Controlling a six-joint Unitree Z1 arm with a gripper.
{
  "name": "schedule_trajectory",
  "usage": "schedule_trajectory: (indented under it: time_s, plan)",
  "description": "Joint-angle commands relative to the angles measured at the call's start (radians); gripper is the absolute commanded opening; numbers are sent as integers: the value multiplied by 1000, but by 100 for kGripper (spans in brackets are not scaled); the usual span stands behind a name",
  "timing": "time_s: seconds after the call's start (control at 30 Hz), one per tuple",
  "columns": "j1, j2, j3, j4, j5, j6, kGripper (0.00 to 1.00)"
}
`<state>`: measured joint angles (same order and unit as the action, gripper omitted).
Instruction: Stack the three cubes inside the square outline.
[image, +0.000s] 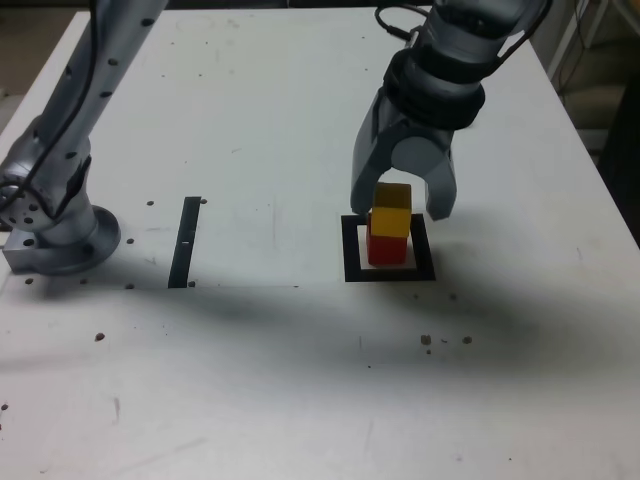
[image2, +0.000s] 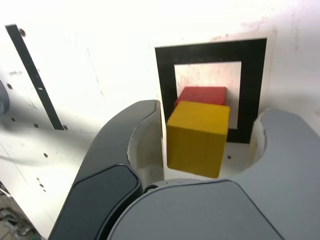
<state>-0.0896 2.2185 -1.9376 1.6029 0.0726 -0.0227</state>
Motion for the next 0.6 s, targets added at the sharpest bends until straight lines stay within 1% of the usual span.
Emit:
schedule_trajectory:
  time_s: [0.0, 0.1, 0.3, 0.47, 0.57]
  plan:
    - [2, -35, 9, 16, 20, 0, 99]
    - [4, -65, 22, 17, 46, 0, 99]
    - [23, -115, 36, 18, 80, 12, 99]
    - [66, -130, 24, 18, 105, 72, 99]
    - [101, -129, 11, 18, 111, 116, 99]
